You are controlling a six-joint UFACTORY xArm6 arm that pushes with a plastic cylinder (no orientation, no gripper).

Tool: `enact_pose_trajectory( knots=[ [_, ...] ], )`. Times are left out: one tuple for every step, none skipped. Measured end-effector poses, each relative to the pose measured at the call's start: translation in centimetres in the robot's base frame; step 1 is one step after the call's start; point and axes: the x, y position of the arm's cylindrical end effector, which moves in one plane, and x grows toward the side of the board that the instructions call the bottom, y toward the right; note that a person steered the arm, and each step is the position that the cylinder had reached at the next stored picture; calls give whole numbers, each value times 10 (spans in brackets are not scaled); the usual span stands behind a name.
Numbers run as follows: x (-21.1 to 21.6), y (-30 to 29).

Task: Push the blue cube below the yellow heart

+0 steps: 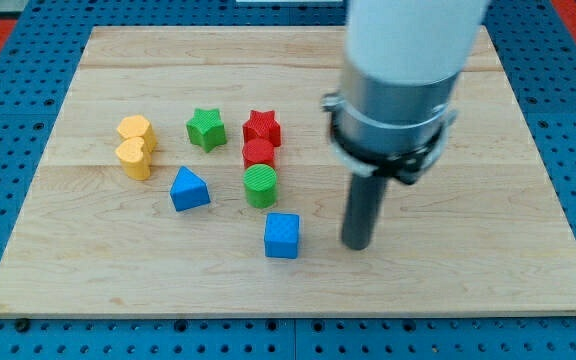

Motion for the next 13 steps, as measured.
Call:
enact_pose_trajectory(
  knots=[
    [-6,-44],
    [-23,-64],
    [-23,-82],
    [-8,-107],
    [-3,-154],
    [8,-178],
    [46,-194],
    [35,-231],
    [24,-216],
    [22,-188],
    [6,-179],
    [4,-185],
    [4,-202]
  ],
)
